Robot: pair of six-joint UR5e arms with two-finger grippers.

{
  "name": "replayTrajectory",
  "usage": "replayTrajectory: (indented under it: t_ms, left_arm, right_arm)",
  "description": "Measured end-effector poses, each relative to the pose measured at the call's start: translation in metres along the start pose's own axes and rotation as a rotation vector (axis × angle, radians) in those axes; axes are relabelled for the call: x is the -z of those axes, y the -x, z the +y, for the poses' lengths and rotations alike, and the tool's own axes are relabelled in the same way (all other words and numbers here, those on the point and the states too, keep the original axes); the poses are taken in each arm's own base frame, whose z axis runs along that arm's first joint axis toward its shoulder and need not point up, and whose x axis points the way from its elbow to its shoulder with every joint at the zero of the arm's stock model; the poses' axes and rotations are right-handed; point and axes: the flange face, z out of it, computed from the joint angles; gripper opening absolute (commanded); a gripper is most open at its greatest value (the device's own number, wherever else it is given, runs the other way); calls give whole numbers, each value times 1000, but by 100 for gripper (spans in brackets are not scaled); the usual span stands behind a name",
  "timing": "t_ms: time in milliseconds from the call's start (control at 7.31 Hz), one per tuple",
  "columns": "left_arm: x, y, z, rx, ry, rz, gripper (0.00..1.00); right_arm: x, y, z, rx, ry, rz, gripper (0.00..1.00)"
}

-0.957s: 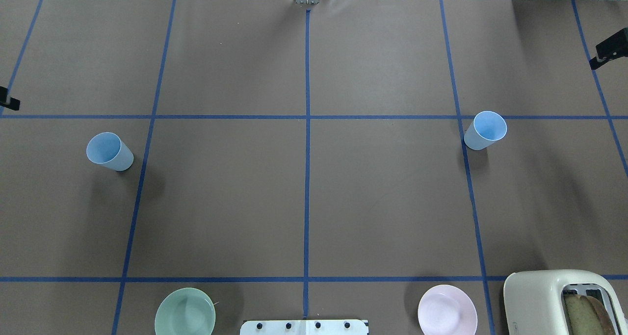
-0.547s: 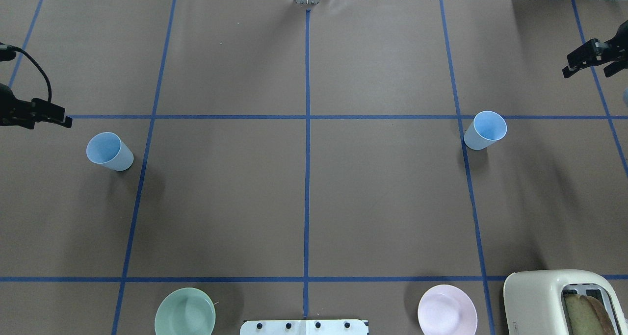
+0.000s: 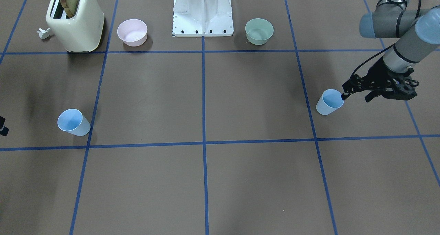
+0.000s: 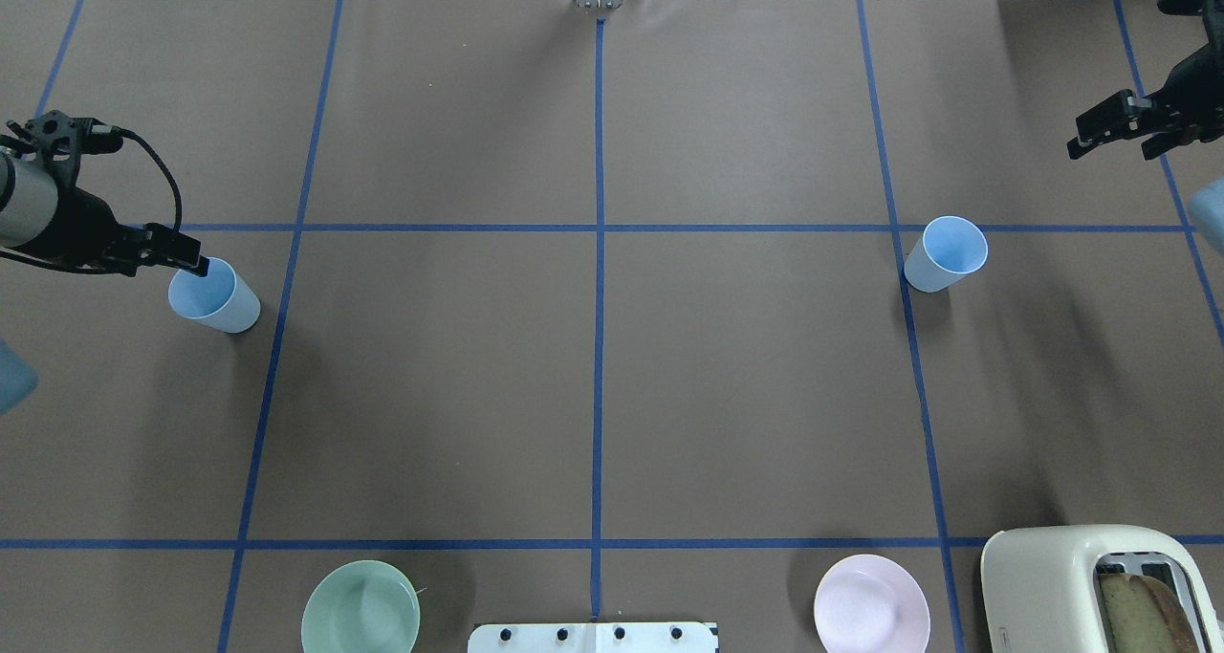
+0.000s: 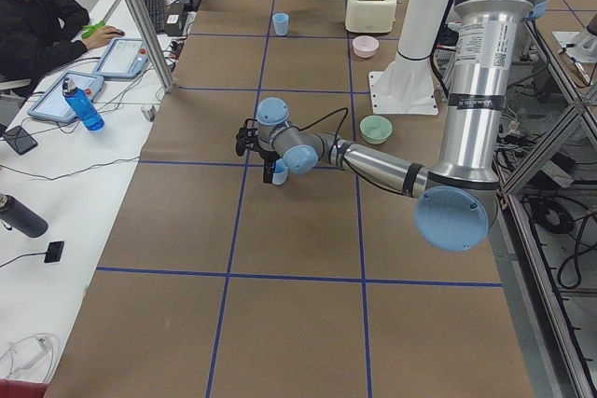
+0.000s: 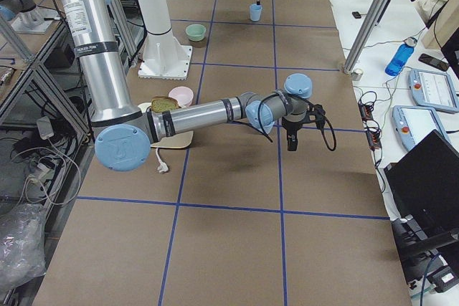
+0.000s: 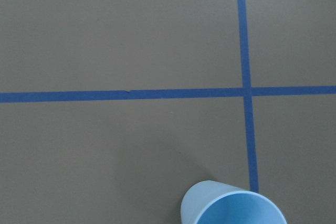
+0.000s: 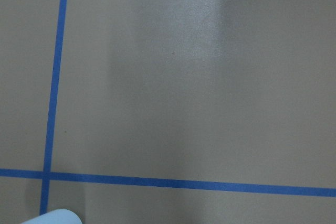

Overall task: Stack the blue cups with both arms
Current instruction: 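Reach the left gripper down to the light-blue cup while the right arm approaches, then grasp the light-blue cup with the left gripper while the right gripper lowers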

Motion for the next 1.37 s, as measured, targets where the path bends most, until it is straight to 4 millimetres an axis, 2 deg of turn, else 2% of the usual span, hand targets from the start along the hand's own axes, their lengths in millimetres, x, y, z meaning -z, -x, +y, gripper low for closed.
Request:
replayTrajectory:
  t_ms: [274,410,547,684,821,1094,1368]
  left_arm:
    - [-17,-4,0,-13,11,-17,92]
    - [-23,-6,2,-20,14,-25,81]
    - [-26,-7,3,-24,15,-28,55]
    - [-27,-7,4,-26,16,-29,19]
    - [-27,-7,4,-27,17,-31,0]
    - [-29,-7,5,-29,20,-33,0]
    - [-23,-23,-1,-36,18,-16,0]
  right_arm:
    - [4,5,0,3,-6,-9,100]
    - [6,7,0,3,-8,-12,100]
    - [7,8,0,1,-9,-13,100]
    - [8,9,0,1,-11,-15,100]
    - [10,11,1,2,-13,-18,100]
    - [11,13,1,2,-6,-30,100]
    - [3,21,6,-4,13,-42,100]
